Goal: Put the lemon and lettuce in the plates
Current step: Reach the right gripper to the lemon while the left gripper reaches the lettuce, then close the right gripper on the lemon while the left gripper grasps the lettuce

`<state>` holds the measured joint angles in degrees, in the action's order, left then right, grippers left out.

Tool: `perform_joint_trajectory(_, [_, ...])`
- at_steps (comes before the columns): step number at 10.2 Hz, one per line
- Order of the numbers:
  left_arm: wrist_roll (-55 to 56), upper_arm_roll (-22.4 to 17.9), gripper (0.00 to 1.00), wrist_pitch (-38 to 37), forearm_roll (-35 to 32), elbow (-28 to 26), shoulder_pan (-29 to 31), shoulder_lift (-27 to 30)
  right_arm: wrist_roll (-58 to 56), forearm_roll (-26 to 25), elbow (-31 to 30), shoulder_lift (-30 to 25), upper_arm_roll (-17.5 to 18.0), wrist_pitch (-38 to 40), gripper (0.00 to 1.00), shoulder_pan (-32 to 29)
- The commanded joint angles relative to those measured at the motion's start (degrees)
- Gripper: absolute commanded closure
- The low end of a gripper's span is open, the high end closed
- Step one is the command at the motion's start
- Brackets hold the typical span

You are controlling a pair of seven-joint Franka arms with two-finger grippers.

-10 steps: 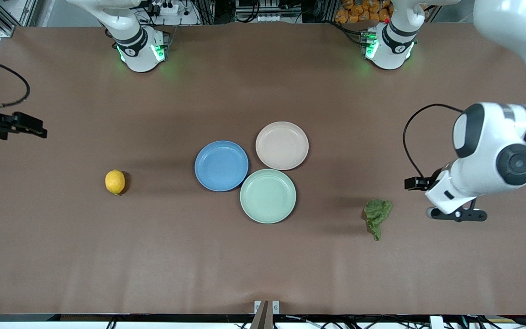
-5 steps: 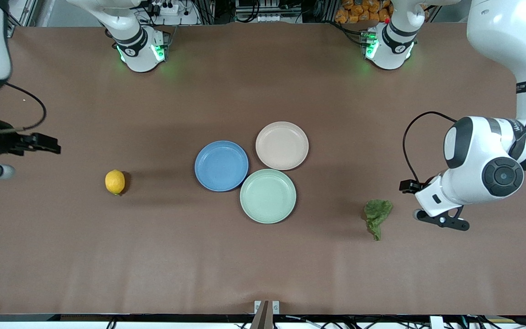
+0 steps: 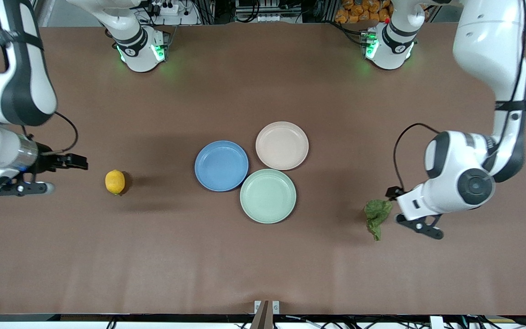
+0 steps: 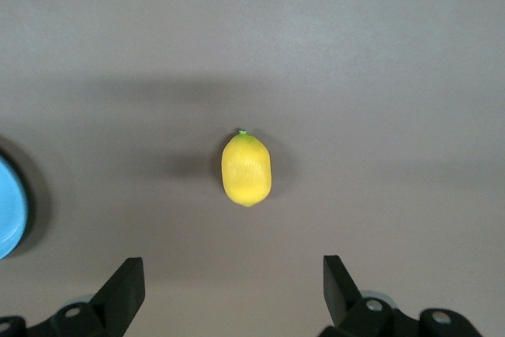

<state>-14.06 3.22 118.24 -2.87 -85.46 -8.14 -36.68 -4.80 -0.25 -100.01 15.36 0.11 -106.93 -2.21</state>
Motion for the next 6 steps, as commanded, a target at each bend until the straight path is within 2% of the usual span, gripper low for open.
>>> perform_joint_trajectory(1, [-1.9, 2.3, 0.0, 7.2, 2.0, 1.2, 0.0, -4.4, 0.6, -0.3, -2.6, 1.9, 0.1, -4.8, 0.0, 0.5])
perform_joint_trajectory(4, [-3.2, 2.5, 0.0, 9.3, 2.0, 1.0, -0.7, -5.5, 0.2, -0.3, -9.0, 2.7, 0.1, -13.8, 0.0, 0.5])
perform_joint_trajectory(6, [-3.9, 2.5, 0.0, 9.5, 1.9, 0.9, -0.7, -6.2, 0.1, -0.3, -10.4, 4.4, 0.1, -16.9, 0.0, 0.3])
